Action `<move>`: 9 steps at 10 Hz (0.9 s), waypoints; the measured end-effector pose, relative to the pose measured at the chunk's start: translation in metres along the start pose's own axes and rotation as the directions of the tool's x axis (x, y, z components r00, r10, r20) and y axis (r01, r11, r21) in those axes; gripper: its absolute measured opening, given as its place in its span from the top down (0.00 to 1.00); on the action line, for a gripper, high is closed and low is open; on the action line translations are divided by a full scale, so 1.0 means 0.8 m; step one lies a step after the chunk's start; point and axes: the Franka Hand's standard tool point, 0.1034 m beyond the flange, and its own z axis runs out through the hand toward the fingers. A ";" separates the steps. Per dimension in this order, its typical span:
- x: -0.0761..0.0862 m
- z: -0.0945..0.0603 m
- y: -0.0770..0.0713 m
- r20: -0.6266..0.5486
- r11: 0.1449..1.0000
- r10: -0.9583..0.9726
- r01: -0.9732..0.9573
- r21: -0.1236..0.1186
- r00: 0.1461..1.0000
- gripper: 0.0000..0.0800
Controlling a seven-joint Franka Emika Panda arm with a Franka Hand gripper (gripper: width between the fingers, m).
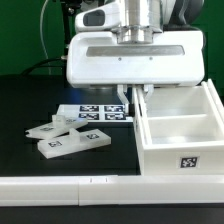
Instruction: Assemble cabinet
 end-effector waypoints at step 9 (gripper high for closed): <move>-0.032 0.028 0.016 0.028 1.000 -0.028 0.028 -0.009 0.999 0.96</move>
Offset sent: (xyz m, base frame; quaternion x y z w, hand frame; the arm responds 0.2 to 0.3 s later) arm 0.0118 -0.0079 -0.0131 0.0248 0.0066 0.0604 0.9978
